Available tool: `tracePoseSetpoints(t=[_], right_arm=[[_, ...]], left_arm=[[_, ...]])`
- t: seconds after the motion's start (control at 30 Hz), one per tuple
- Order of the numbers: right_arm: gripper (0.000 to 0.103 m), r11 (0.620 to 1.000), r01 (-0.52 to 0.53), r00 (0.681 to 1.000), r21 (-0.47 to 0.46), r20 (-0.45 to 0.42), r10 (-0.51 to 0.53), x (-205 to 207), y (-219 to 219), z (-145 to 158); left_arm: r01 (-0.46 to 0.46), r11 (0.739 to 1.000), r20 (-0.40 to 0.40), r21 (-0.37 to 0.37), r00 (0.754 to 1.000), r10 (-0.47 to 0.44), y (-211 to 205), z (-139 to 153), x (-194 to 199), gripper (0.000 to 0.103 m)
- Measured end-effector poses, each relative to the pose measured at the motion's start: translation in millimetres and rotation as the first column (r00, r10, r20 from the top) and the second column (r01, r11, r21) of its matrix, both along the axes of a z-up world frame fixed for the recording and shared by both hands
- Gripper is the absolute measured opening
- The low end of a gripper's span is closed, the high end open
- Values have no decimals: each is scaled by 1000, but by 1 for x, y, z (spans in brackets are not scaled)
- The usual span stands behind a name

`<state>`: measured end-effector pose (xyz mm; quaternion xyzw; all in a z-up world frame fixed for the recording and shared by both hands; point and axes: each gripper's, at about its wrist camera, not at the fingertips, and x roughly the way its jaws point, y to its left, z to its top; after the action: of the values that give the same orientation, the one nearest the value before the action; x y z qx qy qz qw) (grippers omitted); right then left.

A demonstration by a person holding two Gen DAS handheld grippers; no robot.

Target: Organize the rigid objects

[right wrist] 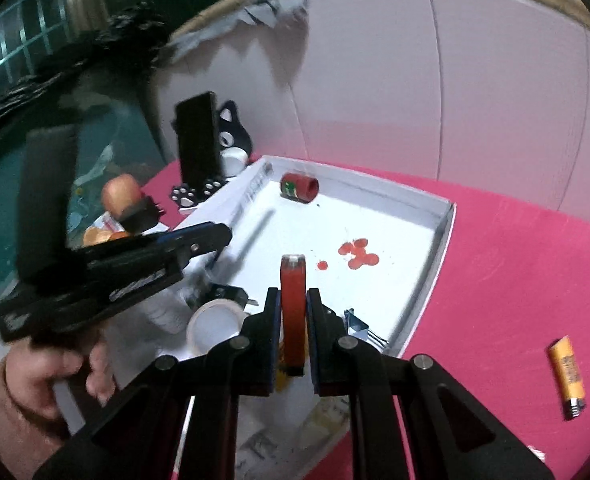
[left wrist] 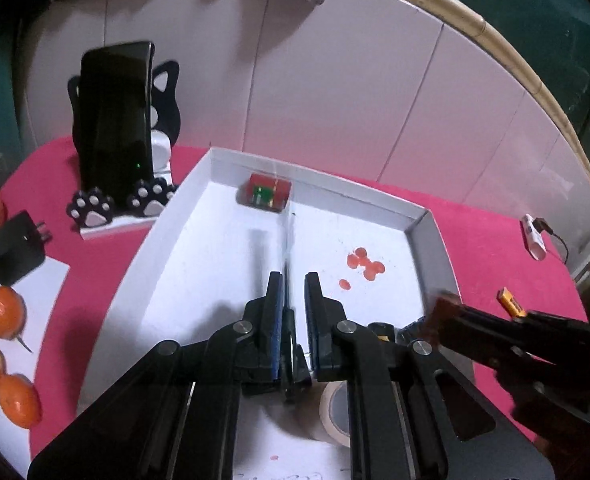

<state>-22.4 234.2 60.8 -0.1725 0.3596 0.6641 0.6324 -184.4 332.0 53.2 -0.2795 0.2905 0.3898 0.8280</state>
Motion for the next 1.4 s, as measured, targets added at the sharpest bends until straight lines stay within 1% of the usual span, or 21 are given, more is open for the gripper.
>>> tracePoseSetpoints(t=[0.07, 0.1, 0.13, 0.17, 0.2, 0.33, 0.43, 0.5, 0.57, 0.63, 0.67, 0.73, 0.8, 0.9, 0.93, 1.03, 1.1, 1.13, 1.17, 1.23, 1.4], right_arm=[[14, 1000, 28, 1000, 7, -11, -28, 4, -2, -1], [32, 999, 36, 999, 17, -10, -36, 5, -6, 0], [49, 998, 50, 999, 24, 0, -50, 6, -8, 1], [93, 997, 63, 998, 33, 10, -64, 7, -11, 2], [103, 995, 79, 997, 55, 19, -80, 10, -20, 5], [103, 986, 154, 986, 67, 56, -158, 24, -44, 9], [103, 966, 249, 965, 71, 62, -253, 46, -80, 8], [103, 939, 338, 938, 57, 63, -342, 69, -114, 4], [103, 912, 410, 909, 29, 70, -411, 90, -141, -3], [103, 869, 495, 866, -8, 94, -492, 113, -174, -11], [103, 851, 524, 848, -19, 105, -520, 122, -187, -14], [103, 805, 593, 802, -39, 121, -585, 141, -221, -21], [103, 766, 641, 765, -50, 116, -633, 154, -244, -26], [103, 707, 703, 711, -71, 72, -699, 173, -275, -36], [103, 698, 712, 702, -76, 64, -709, 176, -279, -39], [103, 683, 726, 687, -81, 42, -725, 179, -289, -49], [103, 694, 715, 699, -82, 61, -713, 176, -286, -50], [103, 700, 710, 704, -81, 62, -707, 175, -284, -49], [103, 704, 706, 708, -80, 58, -704, 175, -283, -50], [103, 705, 705, 709, -75, 46, -704, 174, -282, -49], [103, 709, 703, 710, -59, 2, -704, 179, -289, -49]], left_arm=[[-5, 1000, 0, -17, 1000, 5, 0, 0, -1, 62], [-20, 1000, 2, -6, 1000, 20, -2, 1, -4, 95], [-33, 999, 7, 8, 999, 33, -3, 3, -6, 103], [-52, 998, 17, 26, 999, 52, -6, 7, -10, 103], [-68, 997, 26, 31, 997, 67, -7, 10, -14, 103], [-96, 995, 106, 35, 990, 91, -22, 30, -29, 103], [-41, 998, 168, 49, 985, 32, -50, 56, -28, 103], [34, 998, 207, 51, 977, -44, -74, 76, -21, 103], [183, 983, 262, 32, 947, -185, -108, 104, -7, 103], [371, 929, 319, 6, 879, -353, -148, 132, 10, 103], [453, 891, 351, 5, 834, -426, -166, 143, 16, 103], [604, 797, 398, 33, 723, -565, -212, 168, 29, 103], [691, 720, 394, 63, 646, -654, -251, 188, 39, 103], [818, 564, 375, 114, 490, -787, -315, 214, 50, 103], [860, 494, 384, 126, 417, -824, -337, 222, 53, 103], [931, 338, 418, 137, 255, -872, -373, 234, 56, 103], [944, 294, 420, 147, 210, -883, -385, 239, 60, 103], [947, 287, 421, 144, 204, -884, -390, 243, 64, 103], [946, 292, 421, 143, 209, -883, -392, 245, 66, 103], [939, 319, 412, 127, 243, -878, -398, 251, 74, 103], [932, 323, 422, 167, 228, -878, -403, 268, 75, 103]])
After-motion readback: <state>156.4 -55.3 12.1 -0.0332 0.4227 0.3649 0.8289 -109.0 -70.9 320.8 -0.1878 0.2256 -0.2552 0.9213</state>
